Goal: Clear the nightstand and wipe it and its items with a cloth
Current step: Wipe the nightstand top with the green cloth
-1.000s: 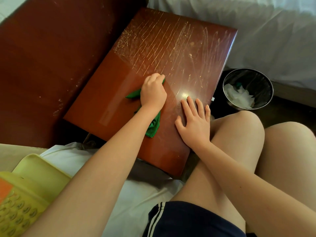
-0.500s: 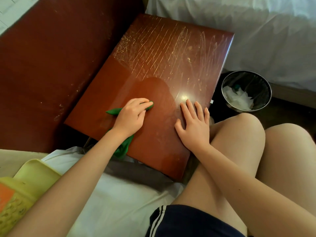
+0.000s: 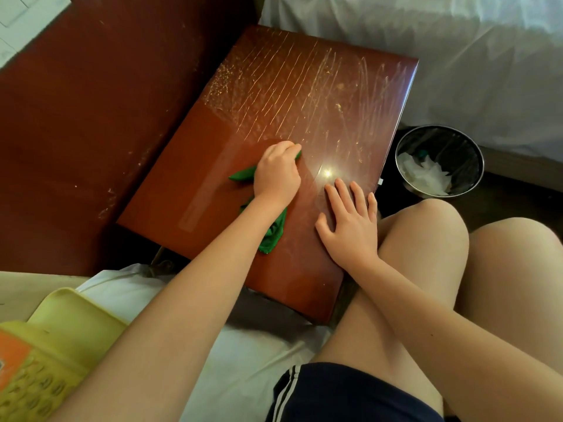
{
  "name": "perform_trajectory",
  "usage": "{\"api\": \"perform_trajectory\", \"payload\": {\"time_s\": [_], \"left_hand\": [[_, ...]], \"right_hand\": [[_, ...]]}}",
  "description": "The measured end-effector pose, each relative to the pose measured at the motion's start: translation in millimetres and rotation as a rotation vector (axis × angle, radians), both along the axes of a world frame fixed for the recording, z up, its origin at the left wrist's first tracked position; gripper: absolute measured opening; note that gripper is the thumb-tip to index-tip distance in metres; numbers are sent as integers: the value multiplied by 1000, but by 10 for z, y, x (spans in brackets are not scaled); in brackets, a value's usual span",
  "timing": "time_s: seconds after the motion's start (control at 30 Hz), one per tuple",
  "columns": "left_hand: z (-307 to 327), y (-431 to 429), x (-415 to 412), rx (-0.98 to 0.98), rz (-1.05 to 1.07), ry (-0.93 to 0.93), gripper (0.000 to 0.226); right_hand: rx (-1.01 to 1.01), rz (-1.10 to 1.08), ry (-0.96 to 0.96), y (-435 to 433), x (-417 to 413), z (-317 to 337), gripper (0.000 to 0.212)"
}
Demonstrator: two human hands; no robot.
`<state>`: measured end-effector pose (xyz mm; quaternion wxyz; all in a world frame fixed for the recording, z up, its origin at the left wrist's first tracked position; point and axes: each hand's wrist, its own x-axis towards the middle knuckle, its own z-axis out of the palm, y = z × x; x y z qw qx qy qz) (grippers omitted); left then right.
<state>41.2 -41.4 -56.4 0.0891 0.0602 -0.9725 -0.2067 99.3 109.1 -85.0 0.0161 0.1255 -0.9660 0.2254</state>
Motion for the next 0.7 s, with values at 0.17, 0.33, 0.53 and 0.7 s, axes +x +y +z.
{"api": "perform_trajectory", "payload": {"time_s": [0.17, 0.33, 0.53, 0.7], "left_hand": [[-76, 55, 415, -10, -265, 56, 36], [-76, -207, 745, -18, -307, 50, 37], [-74, -511, 580, -18, -44, 21, 34], [-26, -304, 204, 25, 194, 15, 36]], "right_hand": [[-16, -6, 6, -2, 4, -10, 67], [-26, -4, 10, -4, 2, -8, 66], [-32, -1, 5, 0, -6, -24, 65], [-53, -2, -7, -1, -9, -17, 65]]}}
